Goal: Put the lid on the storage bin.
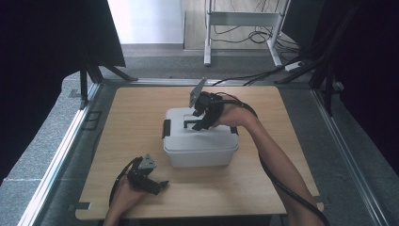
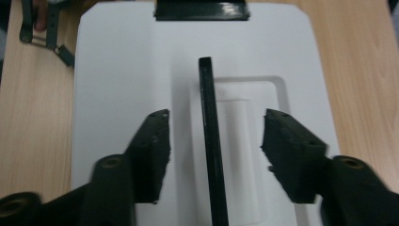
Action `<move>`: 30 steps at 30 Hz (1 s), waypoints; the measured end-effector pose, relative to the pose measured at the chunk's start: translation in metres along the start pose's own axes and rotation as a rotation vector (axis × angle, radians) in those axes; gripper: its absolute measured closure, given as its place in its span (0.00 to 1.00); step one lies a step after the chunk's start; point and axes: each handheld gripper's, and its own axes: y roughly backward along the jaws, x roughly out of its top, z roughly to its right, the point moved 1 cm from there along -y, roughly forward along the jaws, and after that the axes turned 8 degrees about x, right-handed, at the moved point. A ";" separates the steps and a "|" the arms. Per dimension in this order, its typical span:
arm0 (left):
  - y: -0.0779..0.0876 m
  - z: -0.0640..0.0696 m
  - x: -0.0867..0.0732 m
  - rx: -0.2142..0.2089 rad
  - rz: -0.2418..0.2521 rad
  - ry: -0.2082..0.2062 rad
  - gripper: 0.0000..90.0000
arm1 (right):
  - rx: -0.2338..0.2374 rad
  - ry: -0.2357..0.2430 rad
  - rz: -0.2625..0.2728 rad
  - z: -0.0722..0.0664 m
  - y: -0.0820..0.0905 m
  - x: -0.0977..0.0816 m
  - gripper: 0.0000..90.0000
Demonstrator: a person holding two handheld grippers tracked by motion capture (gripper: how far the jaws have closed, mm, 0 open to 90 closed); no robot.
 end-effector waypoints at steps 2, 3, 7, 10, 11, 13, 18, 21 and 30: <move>0.000 0.000 0.000 0.001 0.000 0.001 0.00 | -0.011 -0.020 0.016 -0.002 0.003 -0.003 0.37; 0.000 0.000 0.000 0.001 0.000 0.001 0.00 | -0.031 -0.030 0.020 -0.003 0.005 -0.007 0.32; 0.000 0.000 0.000 0.003 -0.001 0.004 0.00 | -0.076 -0.067 0.042 -0.008 0.011 -0.019 0.23; 0.000 0.000 0.000 0.006 -0.001 0.008 0.00 | -0.096 -0.094 0.069 -0.011 0.015 -0.028 0.19; 0.000 0.000 0.000 0.006 -0.001 0.009 0.00 | -0.106 -0.103 0.074 -0.012 0.016 -0.031 0.18; 0.000 0.000 0.000 0.007 -0.001 0.010 0.00 | -0.115 -0.113 0.079 -0.013 0.017 -0.034 0.17; 0.001 0.001 0.000 0.017 -0.003 0.018 0.00 | -0.139 -0.161 0.120 -0.022 0.027 -0.055 0.15; 0.001 0.001 0.000 0.017 -0.003 0.019 0.00 | -0.150 -0.190 0.139 -0.026 0.034 -0.067 0.15; 0.001 0.001 0.000 0.021 -0.002 0.022 0.00 | -0.181 -0.288 0.187 -0.036 0.052 -0.101 0.14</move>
